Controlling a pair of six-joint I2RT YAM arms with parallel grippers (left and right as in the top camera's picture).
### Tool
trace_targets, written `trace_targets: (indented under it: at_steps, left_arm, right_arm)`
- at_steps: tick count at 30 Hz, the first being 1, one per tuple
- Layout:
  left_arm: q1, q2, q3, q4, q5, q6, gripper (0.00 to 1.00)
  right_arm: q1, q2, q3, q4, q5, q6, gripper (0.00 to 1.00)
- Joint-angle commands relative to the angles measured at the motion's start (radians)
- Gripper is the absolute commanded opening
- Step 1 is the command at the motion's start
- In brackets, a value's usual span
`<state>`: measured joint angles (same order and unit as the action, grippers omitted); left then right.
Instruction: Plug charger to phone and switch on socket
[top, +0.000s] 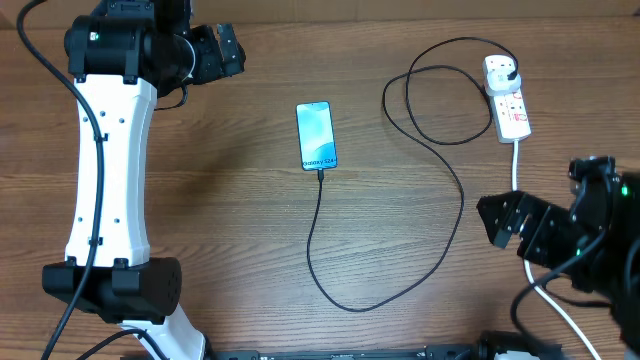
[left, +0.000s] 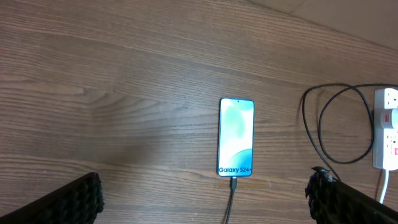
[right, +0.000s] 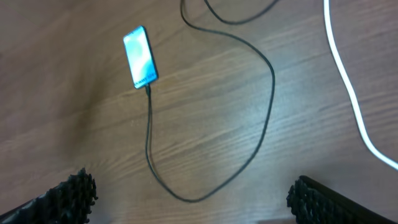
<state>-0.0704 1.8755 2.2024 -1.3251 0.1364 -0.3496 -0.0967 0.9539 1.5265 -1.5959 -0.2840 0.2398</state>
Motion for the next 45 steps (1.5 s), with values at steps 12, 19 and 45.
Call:
trace_targets:
  at_steps: [12, 19, 45]
  left_arm:
    - [-0.003, 0.005, -0.001, -0.003, -0.014, -0.017, 1.00]
    - [-0.003, 0.005, -0.001, -0.003, -0.013, -0.017, 1.00]
    - [-0.003, 0.005, -0.001, -0.003, -0.014, -0.017, 1.00]
  right_arm:
    - [0.006, -0.296, -0.374, 0.315, -0.096, -0.113, 1.00]
    - [0.006, -0.387, -0.520, 0.427, -0.096, -0.118, 1.00]
    - [0.175, -0.781, -0.982, 0.952, 0.108, -0.118, 1.00]
